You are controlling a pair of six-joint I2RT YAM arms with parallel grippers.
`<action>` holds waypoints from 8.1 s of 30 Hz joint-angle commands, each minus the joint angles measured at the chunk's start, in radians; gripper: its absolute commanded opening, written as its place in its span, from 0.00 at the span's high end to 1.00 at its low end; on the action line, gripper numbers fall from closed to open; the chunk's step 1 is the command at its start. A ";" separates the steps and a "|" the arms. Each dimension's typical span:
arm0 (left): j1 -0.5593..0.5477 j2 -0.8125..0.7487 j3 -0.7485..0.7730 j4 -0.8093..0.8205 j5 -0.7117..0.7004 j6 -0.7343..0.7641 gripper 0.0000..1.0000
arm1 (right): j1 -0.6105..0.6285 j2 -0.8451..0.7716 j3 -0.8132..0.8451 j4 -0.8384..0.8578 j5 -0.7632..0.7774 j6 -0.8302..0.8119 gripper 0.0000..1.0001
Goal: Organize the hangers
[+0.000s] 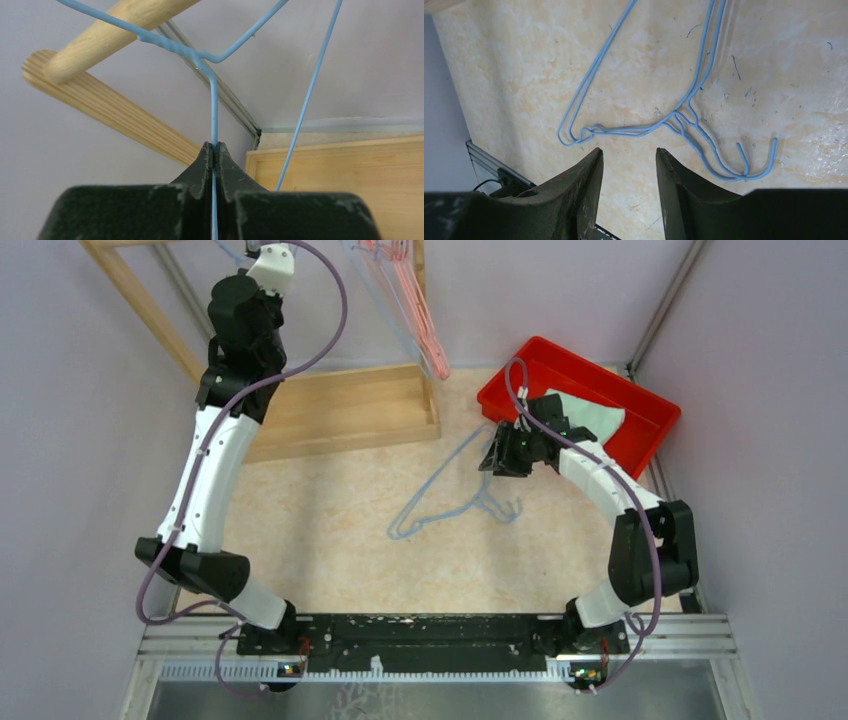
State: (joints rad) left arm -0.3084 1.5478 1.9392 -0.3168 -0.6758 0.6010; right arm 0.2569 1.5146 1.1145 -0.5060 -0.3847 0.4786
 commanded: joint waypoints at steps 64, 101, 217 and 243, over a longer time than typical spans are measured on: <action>0.008 -0.540 -0.705 -0.216 0.993 -0.705 0.08 | -0.004 0.281 0.111 -0.021 0.237 -0.076 0.64; -0.262 -0.437 -1.071 0.030 0.949 -0.702 0.11 | 0.028 0.473 0.223 0.065 0.193 -0.036 1.00; 0.101 -0.435 -0.613 -0.341 0.697 -0.849 1.00 | -0.078 -0.103 0.275 -0.042 -0.243 0.125 0.27; 0.359 0.137 0.169 -0.346 1.061 -0.863 1.00 | -0.081 -0.036 0.349 -0.036 -0.240 0.154 0.28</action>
State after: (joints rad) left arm 0.0250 1.6547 2.0224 -0.6815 0.3275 -0.2409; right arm 0.1783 1.4673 1.3972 -0.5694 -0.6136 0.6239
